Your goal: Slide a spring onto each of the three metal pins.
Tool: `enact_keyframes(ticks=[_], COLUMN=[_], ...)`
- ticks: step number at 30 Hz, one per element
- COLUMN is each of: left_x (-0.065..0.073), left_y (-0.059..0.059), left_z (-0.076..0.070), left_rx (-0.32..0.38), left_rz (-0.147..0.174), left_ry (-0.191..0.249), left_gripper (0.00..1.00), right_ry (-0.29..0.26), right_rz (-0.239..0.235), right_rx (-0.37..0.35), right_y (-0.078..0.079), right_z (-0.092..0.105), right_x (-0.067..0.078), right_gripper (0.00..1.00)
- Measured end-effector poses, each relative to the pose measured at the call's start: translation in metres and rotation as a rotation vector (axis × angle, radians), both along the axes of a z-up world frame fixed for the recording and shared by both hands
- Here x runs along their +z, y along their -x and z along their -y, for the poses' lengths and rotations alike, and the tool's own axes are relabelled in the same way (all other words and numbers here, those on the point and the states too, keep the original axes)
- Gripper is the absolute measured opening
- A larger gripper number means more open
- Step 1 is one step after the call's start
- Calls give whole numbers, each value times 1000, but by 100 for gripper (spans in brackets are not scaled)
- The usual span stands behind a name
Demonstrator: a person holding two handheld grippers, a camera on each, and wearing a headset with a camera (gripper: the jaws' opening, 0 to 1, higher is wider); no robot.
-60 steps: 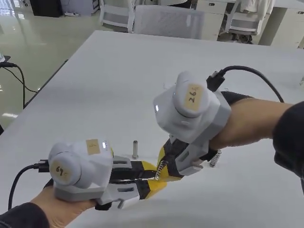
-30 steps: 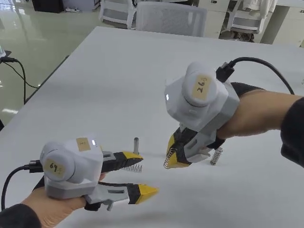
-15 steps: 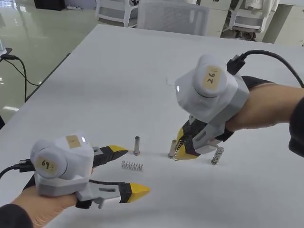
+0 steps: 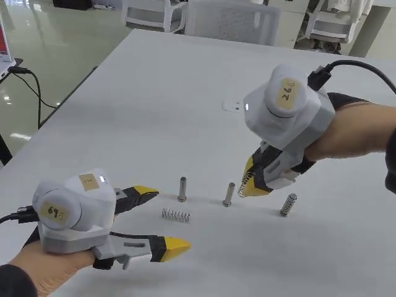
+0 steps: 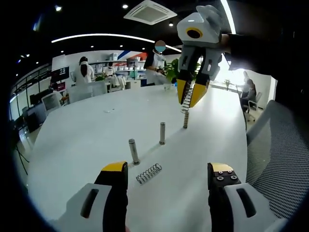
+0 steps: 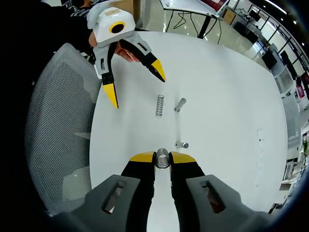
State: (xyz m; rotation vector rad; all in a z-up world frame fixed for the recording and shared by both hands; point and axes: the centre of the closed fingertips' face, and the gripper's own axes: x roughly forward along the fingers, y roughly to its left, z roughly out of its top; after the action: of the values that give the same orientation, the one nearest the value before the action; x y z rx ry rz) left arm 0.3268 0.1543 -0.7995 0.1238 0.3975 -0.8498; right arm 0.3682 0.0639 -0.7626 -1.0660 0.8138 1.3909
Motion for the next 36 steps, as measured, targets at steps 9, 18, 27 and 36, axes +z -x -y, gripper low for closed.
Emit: enact_keyframes(ticks=[9,18,27,36], left_x=[-4,-6,-7,-8], left_y=[0,0,0,1], left_z=[-4,-8,-9,-10], left_rx=[11,21,25,28], left_rz=[-11,-17,-19,-20], left_ry=[-2,1,2,0], left_gripper=[66,67,66,64], right_ry=[14,9,19,26], right_rz=[21,28,27,20], right_rx=[-16,-16,-17,-15], right_y=[-20,-31,-36,-37], right_z=[-3,-11,-13,-14], right_x=[-8,-17,-25,-29], right_gripper=[13,13,13,13])
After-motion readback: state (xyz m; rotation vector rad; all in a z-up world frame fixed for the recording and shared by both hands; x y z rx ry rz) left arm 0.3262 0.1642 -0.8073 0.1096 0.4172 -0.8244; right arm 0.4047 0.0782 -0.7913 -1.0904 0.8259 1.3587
